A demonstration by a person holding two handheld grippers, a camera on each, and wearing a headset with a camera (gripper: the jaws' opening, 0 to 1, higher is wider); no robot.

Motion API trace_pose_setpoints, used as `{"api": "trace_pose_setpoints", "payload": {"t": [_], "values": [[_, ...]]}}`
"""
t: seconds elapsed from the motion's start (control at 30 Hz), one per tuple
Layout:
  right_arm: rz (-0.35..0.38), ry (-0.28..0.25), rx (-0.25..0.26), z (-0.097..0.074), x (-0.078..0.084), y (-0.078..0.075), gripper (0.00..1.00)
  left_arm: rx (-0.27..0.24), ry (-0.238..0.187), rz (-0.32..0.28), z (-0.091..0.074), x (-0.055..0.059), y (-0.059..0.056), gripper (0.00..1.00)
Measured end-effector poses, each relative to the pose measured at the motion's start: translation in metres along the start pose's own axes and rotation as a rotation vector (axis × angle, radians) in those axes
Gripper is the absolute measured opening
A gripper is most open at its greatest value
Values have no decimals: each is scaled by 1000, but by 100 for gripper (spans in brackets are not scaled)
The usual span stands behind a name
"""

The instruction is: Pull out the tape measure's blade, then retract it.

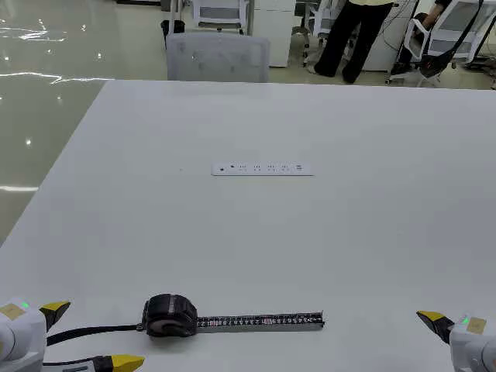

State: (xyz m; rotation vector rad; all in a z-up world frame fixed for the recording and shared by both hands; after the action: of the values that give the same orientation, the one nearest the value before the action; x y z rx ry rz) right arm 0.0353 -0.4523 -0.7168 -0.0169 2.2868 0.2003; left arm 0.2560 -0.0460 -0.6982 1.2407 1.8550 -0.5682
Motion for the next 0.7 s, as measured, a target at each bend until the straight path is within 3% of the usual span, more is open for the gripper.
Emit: {"api": "trace_pose_setpoints", "payload": {"t": [0.1, 0.17, 0.23, 0.3, 0.7], "values": [[9, -16, 5, -3, -2, -1, 100, -4, 4, 17, -1, -1, -1, 100], [1, -28, -1, -6, -2, -3, 100, 24, -9, 17, -4, -3, -7, 100], [-5, -18, -5, -8, -3, -2, 100, 5, 21, 30, -4, 1, -6, 100], [-15, -12, -5, -10, -3, -3, 100, 20, 10, 7, -4, 1, -9, 100], [-35, -24, -18, -14, -7, -1, 100, 5, 9, 14, -6, -1, -12, 100]]}}
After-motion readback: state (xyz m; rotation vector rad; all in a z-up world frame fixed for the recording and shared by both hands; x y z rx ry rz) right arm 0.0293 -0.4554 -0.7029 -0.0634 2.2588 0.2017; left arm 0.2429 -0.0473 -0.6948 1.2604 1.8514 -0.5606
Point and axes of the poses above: the centre of the closed fingertips' face, and the gripper's own axes: z roughly forward along the fingers, y roughly to its left, x roughly out of its underside, the point moved 4 cm from there along -z, roughly backward along the fingers, and after that the axes turned 12 degrees about z, right-handed, at the moved point
